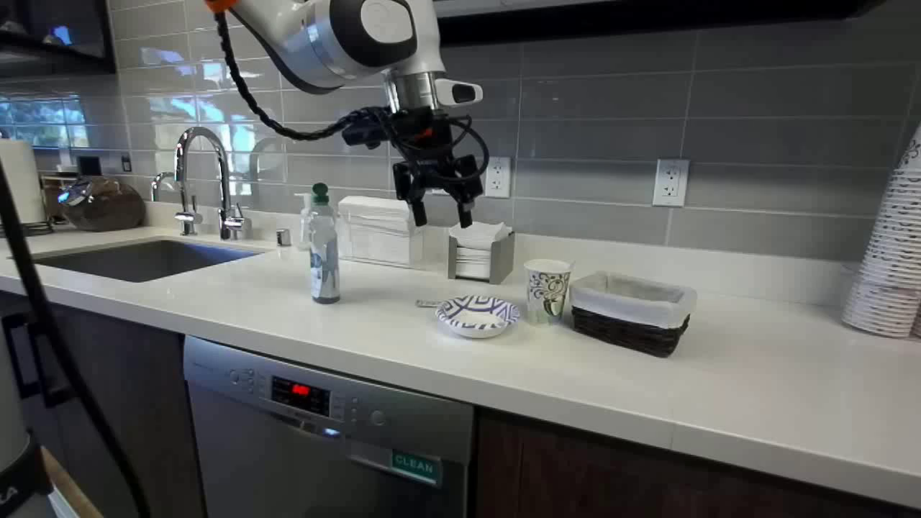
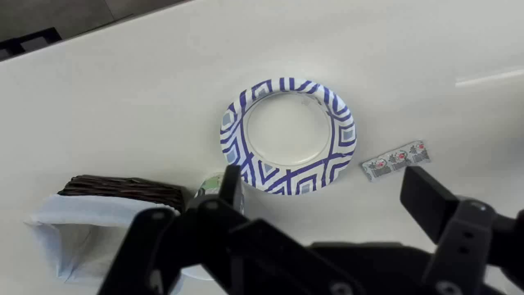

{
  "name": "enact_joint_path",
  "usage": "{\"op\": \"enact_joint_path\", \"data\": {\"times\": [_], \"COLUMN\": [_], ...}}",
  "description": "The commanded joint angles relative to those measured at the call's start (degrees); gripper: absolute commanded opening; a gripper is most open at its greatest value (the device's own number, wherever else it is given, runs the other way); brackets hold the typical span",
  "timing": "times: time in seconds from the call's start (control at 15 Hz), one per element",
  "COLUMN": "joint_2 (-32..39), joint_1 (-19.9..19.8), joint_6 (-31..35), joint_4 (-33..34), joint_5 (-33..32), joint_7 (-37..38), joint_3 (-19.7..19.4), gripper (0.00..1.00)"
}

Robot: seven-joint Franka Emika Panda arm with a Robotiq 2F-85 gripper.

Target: Remove the plastic spoon from the paper cup and put it on the plate

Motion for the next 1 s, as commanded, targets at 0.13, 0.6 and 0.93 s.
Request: {"op": "enact_joint_path", "data": {"times": [0.13, 0.6, 0.93], "joint_2": [0.00, 0.00, 1.44], "joint_1": [-0.04, -0.04, 1.76], "joint_6": [-0.14, -0.14, -3.37], "joint_4": [0.10, 0.10, 3.98], "joint_5": [0.04, 0.04, 11.16], "joint_7": [-0.05, -0.05, -9.24], "joint_3": [0.04, 0.04, -4.77], "gripper": [1.00, 1.00, 1.00]}}
